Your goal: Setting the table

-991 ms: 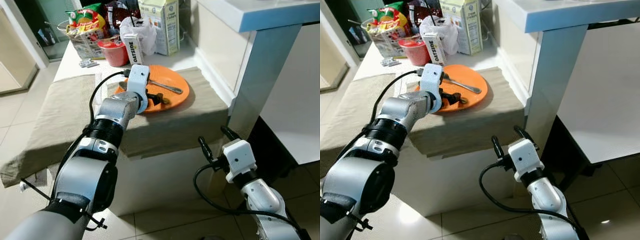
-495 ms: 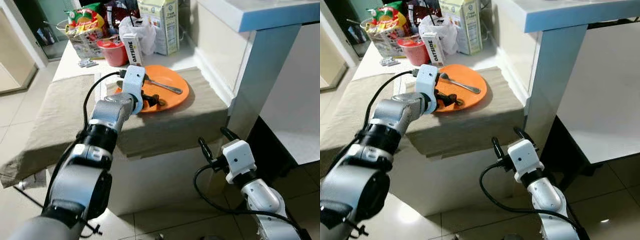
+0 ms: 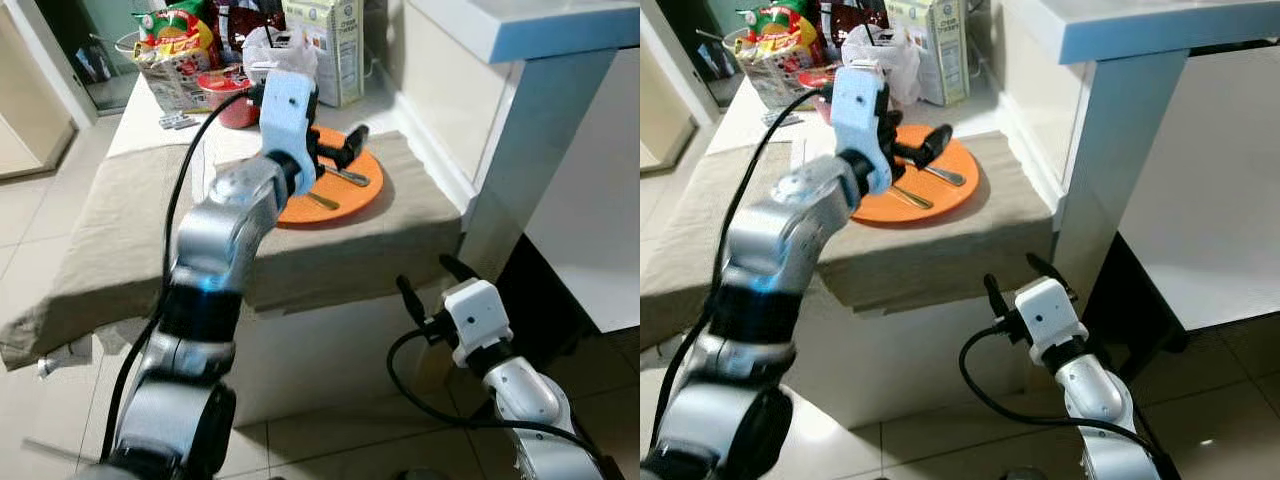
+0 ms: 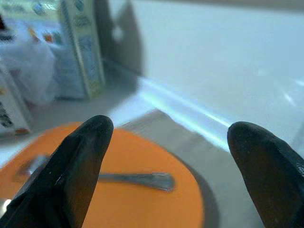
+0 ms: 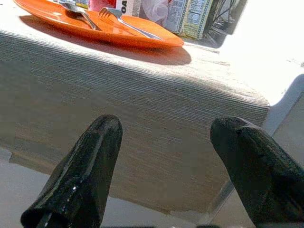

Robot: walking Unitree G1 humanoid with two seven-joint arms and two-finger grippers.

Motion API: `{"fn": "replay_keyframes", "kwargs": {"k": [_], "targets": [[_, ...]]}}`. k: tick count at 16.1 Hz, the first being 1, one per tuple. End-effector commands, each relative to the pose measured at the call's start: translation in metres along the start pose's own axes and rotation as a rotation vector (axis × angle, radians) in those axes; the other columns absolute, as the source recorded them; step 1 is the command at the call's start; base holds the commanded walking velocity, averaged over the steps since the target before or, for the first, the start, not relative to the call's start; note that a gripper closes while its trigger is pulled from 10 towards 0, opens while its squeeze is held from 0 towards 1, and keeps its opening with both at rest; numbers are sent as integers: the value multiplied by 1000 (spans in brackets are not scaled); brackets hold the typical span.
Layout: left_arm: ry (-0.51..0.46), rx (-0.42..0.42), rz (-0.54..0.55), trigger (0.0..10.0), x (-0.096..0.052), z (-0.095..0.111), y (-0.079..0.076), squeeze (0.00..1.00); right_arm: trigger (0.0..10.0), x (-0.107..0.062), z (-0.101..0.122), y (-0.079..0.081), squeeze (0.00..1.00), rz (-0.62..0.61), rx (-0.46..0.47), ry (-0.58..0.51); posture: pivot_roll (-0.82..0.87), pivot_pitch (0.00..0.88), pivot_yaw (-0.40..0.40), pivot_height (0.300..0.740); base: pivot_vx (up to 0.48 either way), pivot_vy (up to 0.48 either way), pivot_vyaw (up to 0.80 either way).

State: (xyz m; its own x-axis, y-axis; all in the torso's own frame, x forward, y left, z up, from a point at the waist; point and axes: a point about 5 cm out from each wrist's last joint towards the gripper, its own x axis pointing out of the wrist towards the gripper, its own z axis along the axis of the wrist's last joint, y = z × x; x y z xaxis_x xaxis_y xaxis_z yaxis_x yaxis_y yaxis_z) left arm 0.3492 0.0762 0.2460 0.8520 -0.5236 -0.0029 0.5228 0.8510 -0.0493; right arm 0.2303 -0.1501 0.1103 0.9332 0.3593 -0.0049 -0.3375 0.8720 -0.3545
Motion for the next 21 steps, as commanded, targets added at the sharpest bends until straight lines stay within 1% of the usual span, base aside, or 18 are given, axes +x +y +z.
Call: {"fn": "replay_keyframes", "kwargs": {"k": [1,2,3,4,5,6,7,8,9,10,11,13,15,21], "targets": [[106,24,-10,10000,-12,-10,9,0,10000,3,0,2,0,19,-4,5,-183,27,123,740,0,0,0],[182,67,1,10000,-20,-19,19,0,10000,3,0,1,0,14,-2,7,-181,27,125,740,0,0,0],[272,125,32,10000,-28,-28,33,0,10000,4,0,1,0,9,2,8,-179,27,126,740,0,0,0],[323,156,74,10000,-33,-35,46,0,10000,5,0,2,0,10,3,6,-170,26,127,740,0,0,0],[352,199,153,10000,-41,-42,68,0,10000,9,4,1,0,3,10,-13,-169,25,130,740,0,0,0],[350,195,245,10000,-49,-47,88,0,10000,15,12,-3,0,-16,23,-45,-167,22,129,740,0,0,0],[300,179,263,10000,-52,-44,90,0,10000,17,15,-5,0,-26,26,-56,-165,21,126,740,0,0,0],[272,184,270,10000,-57,-43,92,0,10000,18,17,-6,0,-23,25,-63,-162,19,118,740,0,0,0],[271,189,270,10000,-59,-44,92,0,10000,19,17,-6,0,-20,24,-64,-161,20,116,740,0,0,0],[286,175,273,10000,-63,-46,92,0,10000,19,17,-5,0,-7,21,-62,-157,19,112,740,0,0,0],[296,170,268,10000,-64,-48,90,0,10000,20,16,-4,0,3,17,-61,-153,18,107,740,0,0,0],[267,179,239,10000,-58,-43,84,0,10000,22,16,-5,0,6,13,-63,-153,17,109,740,0,0,0],[232,191,210,10000,-52,-37,77,0,10000,22,16,-1,0,8,16,-62,-156,17,117,740,0,0,0],[253,236,145,10000,-43,-40,63,0,10000,18,15,0,0,8,17,-54,-175,17,124,740,0,0,0]]}}
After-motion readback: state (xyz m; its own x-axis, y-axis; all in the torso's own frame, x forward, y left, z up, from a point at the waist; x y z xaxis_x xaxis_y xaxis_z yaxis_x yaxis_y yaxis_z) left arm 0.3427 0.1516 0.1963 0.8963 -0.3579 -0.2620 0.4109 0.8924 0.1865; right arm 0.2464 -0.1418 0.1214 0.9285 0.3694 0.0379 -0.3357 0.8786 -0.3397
